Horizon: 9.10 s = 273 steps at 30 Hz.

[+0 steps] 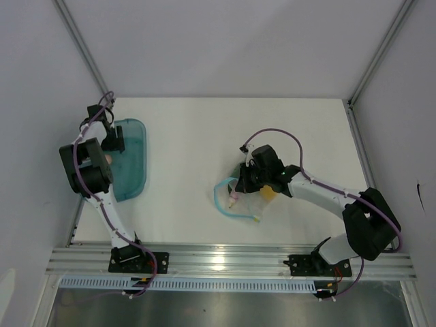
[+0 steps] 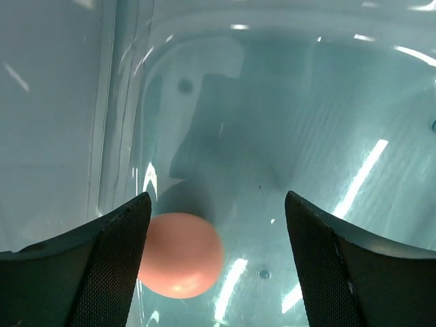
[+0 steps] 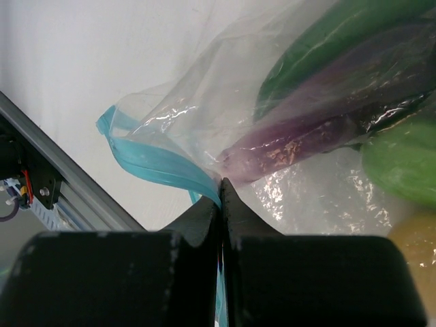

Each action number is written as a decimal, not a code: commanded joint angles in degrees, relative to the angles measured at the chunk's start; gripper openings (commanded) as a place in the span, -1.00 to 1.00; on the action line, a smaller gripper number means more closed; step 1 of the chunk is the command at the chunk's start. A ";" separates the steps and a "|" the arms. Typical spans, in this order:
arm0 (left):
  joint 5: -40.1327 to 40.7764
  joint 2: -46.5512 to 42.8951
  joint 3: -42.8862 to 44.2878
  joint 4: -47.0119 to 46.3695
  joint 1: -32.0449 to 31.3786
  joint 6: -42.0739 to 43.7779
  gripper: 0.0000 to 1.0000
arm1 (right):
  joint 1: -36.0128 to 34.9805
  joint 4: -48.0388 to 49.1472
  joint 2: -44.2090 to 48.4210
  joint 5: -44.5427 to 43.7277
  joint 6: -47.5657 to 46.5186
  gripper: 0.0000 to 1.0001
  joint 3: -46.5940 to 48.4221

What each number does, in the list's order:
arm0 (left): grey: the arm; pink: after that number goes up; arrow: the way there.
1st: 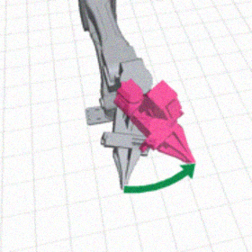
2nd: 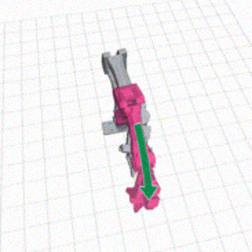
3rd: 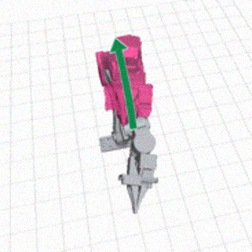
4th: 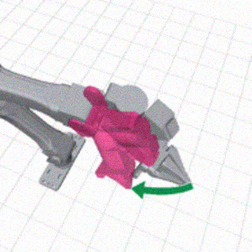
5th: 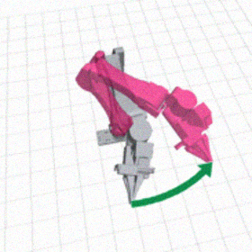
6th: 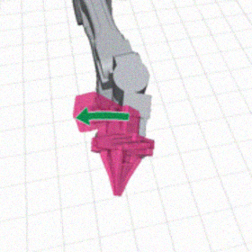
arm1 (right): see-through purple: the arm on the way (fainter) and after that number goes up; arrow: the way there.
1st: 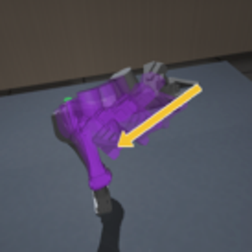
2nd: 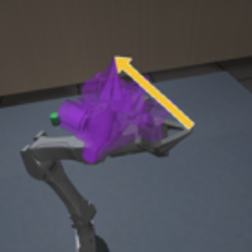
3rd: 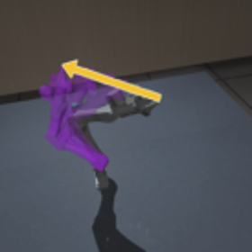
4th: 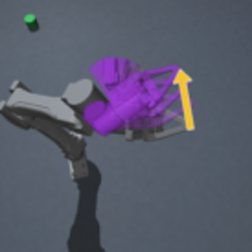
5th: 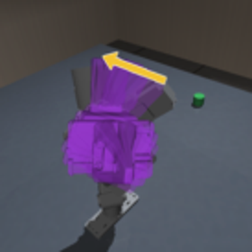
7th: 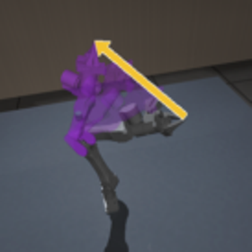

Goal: Place the food in the zip-top bag and seal the zipper
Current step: Pick up the fake food from the bin, then place the fake food in the zipper food storage bag, then zip the zipper food storage bag at the center of the board.

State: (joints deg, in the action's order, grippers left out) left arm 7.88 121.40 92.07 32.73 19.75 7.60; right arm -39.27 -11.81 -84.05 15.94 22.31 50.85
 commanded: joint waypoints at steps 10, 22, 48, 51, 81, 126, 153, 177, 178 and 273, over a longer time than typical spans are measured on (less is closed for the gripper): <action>8.11 -8.98 -7.16 -0.47 0.03 -10.93 0.64 | 0.07 2.67 4.51 1.63 0.55 -1.00 -1.63; 5.75 -16.72 -16.30 0.58 -0.15 -13.49 0.67 | -0.90 3.90 5.74 2.95 1.16 -1.00 -2.69; 6.27 -8.72 -9.53 7.27 -0.24 -15.15 0.53 | -0.90 3.55 5.91 1.99 0.81 -1.00 -2.86; 5.48 -10.05 -11.29 6.21 -0.24 -14.98 0.54 | -0.90 3.90 5.74 2.33 1.07 -1.00 -2.95; 4.34 -10.57 -10.33 6.12 -0.50 -14.36 -0.99 | -0.90 3.55 5.48 1.72 0.81 -1.00 -2.77; -38.46 -64.80 -39.25 -8.65 -33.98 -35.63 -0.99 | -1.87 -12.71 -2.08 -2.59 19.00 -1.00 23.50; -34.42 -55.31 -41.63 -18.14 -50.42 -39.59 -0.07 | -4.86 -12.00 3.19 -6.89 22.96 -1.00 24.30; -18.69 -74.21 -37.93 -10.94 -50.51 -29.13 0.99 | -2.31 -16.22 9.78 -0.39 15.67 -1.00 20.61; -19.39 -73.60 -38.11 -10.59 -50.42 -29.22 0.99 | -2.31 -16.48 10.04 -0.21 15.23 -1.00 20.52; -60.58 -79.92 -39.33 -40.23 -50.07 -15.06 0.99 | -7.05 -36.52 17.60 13.76 -22.04 -1.00 23.42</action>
State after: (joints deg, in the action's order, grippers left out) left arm -40.75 40.01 54.65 6.26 -29.74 -10.94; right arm -46.13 -46.78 -67.09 24.05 1.67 70.91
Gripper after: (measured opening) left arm 0.994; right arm 0.064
